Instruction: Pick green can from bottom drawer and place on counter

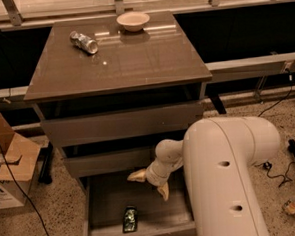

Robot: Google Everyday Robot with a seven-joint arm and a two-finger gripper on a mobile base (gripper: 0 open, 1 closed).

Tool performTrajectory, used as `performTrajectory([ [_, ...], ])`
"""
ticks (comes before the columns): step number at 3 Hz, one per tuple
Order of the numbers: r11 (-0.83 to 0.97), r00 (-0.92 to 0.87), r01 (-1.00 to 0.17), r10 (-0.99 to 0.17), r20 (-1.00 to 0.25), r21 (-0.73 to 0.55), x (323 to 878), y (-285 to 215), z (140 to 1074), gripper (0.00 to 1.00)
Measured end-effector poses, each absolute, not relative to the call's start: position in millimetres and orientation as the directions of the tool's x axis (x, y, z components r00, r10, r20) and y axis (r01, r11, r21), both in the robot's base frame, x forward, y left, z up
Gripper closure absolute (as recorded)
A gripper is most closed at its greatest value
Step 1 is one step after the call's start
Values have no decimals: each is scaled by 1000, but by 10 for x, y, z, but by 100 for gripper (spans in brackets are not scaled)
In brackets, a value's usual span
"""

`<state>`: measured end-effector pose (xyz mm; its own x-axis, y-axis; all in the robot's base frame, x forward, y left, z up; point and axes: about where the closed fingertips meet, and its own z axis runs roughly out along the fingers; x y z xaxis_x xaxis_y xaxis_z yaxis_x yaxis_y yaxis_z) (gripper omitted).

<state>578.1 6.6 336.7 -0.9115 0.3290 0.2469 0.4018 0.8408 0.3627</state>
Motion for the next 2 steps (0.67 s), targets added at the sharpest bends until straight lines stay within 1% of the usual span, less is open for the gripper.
performTrajectory([
  [1,817,-880,448,330,342,363,5647,336,2943,0],
  [2,803,-861,460,299,412,379,5549,708,2555,0],
])
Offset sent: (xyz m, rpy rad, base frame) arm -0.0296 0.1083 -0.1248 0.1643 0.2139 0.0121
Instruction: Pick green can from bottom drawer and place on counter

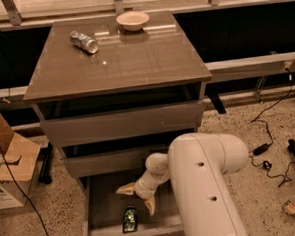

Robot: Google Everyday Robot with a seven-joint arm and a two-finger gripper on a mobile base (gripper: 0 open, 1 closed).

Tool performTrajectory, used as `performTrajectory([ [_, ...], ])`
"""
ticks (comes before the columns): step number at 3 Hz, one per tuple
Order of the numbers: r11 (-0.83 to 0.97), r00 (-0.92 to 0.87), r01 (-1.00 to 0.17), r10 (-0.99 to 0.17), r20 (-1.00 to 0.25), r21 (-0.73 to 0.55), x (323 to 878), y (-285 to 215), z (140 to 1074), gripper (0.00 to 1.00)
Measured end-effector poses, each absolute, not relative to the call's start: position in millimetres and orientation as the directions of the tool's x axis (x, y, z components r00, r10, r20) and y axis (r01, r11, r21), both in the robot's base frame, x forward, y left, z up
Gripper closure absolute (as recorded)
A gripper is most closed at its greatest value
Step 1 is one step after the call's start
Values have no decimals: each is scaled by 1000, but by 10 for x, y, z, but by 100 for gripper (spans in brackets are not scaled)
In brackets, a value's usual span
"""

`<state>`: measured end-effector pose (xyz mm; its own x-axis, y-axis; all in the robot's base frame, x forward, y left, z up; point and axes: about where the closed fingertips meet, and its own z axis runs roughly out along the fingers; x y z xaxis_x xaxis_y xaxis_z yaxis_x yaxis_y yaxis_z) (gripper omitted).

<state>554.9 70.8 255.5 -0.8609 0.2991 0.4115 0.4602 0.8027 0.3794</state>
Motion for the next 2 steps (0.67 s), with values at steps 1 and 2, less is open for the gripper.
performTrajectory([
  [1,816,-855,438,248,455,378,5503,979,2207,0],
  [2,812,-826,449,219,519,372,5394,1150,1856,0],
])
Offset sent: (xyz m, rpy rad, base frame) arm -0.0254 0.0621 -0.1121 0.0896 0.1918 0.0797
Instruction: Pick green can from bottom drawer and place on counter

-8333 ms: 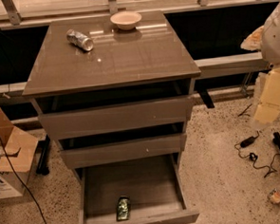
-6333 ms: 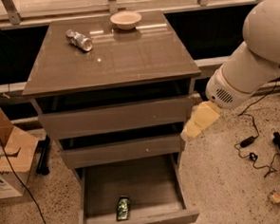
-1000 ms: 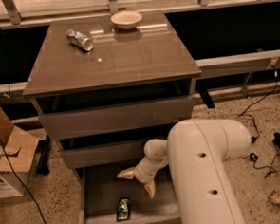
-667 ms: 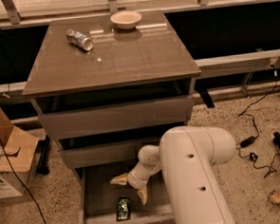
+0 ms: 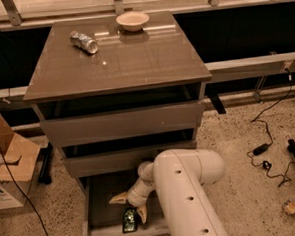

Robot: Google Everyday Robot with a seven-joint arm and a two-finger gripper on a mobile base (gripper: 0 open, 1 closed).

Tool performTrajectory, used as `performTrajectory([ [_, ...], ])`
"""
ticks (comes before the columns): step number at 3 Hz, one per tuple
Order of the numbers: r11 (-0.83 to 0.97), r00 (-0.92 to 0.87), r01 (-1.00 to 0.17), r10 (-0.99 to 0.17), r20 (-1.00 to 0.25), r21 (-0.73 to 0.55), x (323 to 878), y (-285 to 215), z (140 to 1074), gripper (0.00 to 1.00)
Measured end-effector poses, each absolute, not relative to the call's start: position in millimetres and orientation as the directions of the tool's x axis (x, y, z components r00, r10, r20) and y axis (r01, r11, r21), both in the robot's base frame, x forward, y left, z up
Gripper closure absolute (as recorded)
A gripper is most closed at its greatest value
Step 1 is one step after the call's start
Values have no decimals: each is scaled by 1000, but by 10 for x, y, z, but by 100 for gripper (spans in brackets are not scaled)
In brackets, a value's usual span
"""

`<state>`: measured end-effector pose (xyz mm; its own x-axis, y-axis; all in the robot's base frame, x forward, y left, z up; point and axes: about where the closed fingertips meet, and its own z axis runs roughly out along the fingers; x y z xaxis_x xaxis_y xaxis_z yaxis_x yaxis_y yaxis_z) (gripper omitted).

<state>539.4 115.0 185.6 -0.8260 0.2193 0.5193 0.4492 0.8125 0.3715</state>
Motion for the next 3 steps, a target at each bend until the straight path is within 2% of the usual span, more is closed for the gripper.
performTrajectory([
  [1,812,-773,489,235,589,318,5132,1183,1544,0],
  [2,806,-736,526,269,621,273,4983,1116,1422,19],
  [3,812,-711,538,292,640,228,4854,1043,1321,42],
])
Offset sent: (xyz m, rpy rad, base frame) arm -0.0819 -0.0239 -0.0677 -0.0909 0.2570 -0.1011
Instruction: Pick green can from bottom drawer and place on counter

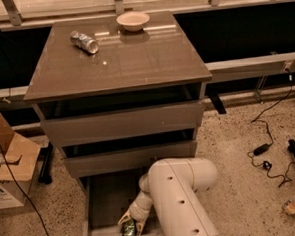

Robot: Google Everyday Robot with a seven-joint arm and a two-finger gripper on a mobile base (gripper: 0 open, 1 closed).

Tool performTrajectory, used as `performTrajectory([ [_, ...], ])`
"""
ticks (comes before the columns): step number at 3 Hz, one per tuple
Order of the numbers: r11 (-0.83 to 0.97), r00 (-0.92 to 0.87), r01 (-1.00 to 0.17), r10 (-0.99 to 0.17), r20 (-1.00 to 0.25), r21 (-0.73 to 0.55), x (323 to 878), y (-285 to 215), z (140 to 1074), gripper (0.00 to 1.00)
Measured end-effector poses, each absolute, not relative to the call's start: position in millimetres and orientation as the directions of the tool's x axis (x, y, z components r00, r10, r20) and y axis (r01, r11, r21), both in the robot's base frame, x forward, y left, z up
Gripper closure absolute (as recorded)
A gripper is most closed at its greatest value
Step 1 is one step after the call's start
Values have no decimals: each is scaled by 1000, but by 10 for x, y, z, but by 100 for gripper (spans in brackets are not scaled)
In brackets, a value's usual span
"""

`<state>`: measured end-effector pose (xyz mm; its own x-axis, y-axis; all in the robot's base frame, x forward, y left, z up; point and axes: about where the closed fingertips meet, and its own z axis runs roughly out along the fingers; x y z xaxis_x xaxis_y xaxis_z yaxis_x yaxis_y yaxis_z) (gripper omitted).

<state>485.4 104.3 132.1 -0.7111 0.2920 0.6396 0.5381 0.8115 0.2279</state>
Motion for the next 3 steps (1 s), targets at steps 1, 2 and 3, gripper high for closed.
performTrajectory([
  [1,816,-705,539,301,642,209,4844,1036,1262,65],
  [2,815,-727,537,316,609,218,4968,994,1374,89],
  [3,792,-783,543,357,509,280,5274,822,1796,100],
])
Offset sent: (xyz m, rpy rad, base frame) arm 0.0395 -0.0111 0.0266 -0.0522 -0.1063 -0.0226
